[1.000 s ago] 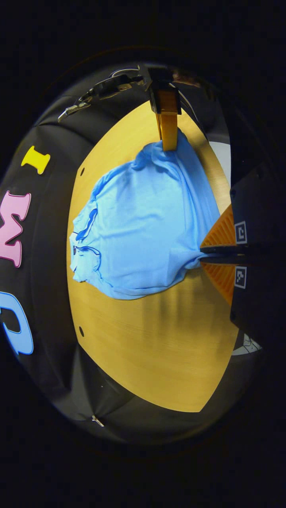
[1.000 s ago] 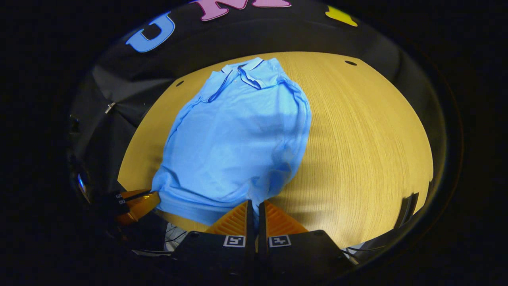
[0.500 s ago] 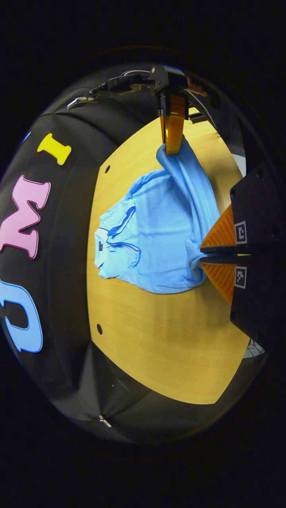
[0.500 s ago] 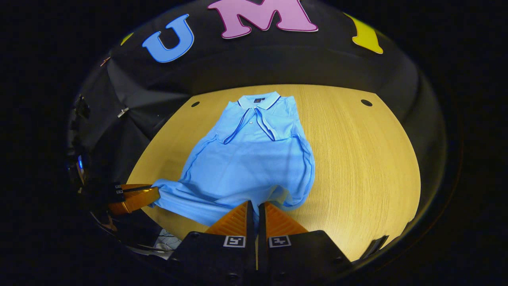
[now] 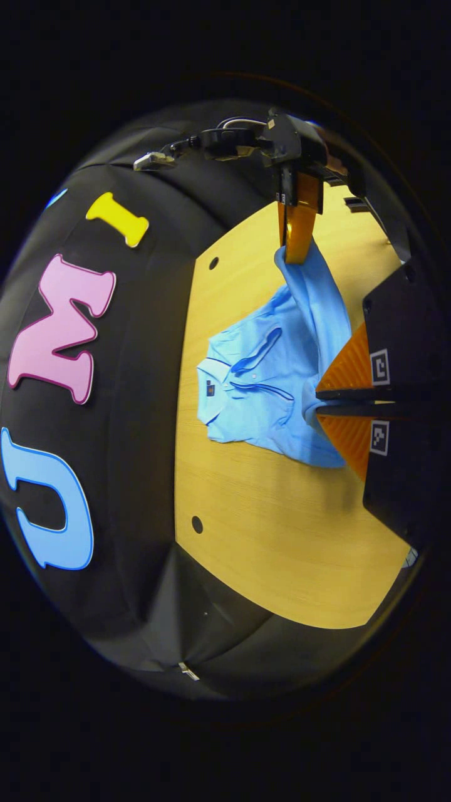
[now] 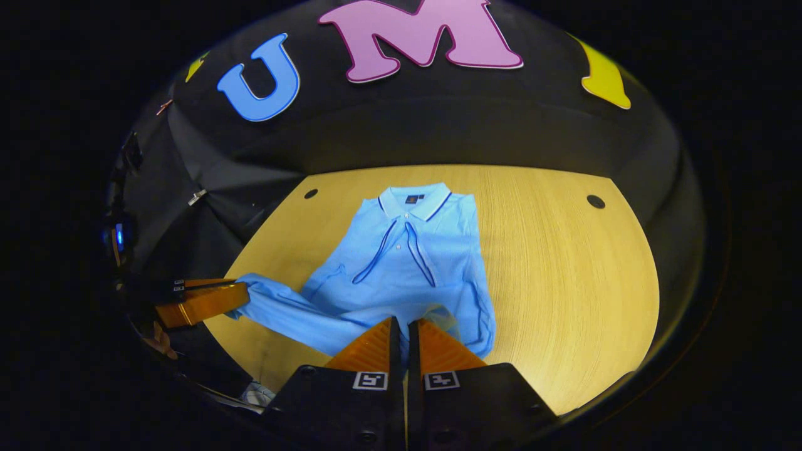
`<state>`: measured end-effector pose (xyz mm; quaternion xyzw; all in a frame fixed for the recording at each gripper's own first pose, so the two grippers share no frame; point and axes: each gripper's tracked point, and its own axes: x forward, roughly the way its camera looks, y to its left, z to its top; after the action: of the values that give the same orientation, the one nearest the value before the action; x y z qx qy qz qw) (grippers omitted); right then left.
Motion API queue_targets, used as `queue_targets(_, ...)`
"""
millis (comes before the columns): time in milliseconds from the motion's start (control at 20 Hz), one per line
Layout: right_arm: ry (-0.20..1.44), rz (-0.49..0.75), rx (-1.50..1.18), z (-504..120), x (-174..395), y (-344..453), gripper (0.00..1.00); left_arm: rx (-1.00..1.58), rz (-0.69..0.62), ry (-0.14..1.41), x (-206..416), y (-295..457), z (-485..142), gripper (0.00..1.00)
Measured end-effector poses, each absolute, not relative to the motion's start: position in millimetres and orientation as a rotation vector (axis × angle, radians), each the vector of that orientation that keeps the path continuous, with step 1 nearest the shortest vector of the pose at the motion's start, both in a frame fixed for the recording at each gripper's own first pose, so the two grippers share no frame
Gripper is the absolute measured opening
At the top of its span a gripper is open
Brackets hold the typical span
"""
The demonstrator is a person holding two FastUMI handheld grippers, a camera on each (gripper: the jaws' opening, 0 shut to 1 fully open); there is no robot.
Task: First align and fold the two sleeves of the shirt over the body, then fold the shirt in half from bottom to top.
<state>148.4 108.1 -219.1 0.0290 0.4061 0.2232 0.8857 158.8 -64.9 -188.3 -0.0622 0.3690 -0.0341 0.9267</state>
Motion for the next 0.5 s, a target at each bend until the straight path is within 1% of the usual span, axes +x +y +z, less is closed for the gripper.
queue_targets(150,0.804,0.476,0.076,-209.4,188.7,116.0,0.07,-0.131,-0.052,0.73,196.6,-62.5,-182.2,0.06)
queue_targets(500,0.742,0.458,0.054,-212.5,282.4,116.2,0.06,-0.182,-0.029,0.696,293.8,-56.1,-181.0,0.06)
